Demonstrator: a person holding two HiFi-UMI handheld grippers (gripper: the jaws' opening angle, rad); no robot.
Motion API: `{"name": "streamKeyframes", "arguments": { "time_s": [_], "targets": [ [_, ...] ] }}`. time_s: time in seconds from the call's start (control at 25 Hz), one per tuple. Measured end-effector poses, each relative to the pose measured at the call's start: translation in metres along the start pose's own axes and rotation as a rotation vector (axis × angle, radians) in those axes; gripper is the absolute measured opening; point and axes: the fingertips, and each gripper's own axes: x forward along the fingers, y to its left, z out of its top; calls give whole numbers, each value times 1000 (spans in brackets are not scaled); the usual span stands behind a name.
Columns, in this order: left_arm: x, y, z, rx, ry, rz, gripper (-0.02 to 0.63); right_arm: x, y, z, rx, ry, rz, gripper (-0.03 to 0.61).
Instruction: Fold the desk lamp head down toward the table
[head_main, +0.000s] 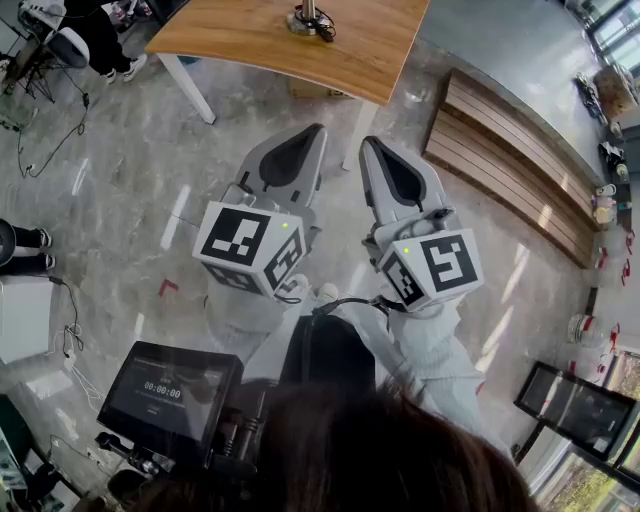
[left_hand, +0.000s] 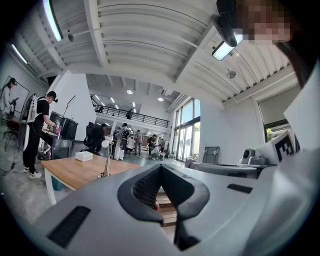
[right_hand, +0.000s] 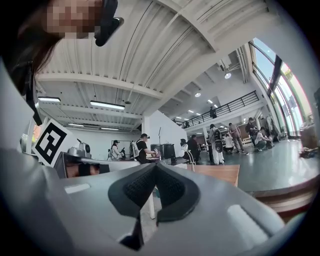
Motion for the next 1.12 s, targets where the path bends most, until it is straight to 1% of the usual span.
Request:
{"name": "streamKeyframes", "arguments": {
  "time_s": [0.16,0.28,0.52,0.76,0.96,1.12],
  "targets": [
    [2,0,-2,2,6,11,0,2,-3,-1,-2,10,17,0],
    [4,8,-7,-3,10,28,0,9,-5,-9,-6,28,26,0],
    [22,51,-5,-24,3,61,0,47,-15,-17,-5,51,43,0],
    [69,117,-5,-11,2,43,0,122,-41,-31,-6,43,13,0],
    [130,205,27,21,18,-18,0,225,-71,-24,9,31,-70,0],
    [161,273,44,25,31,-23,0,289,-87,-19,13,23,-116,0]
  ]
}}
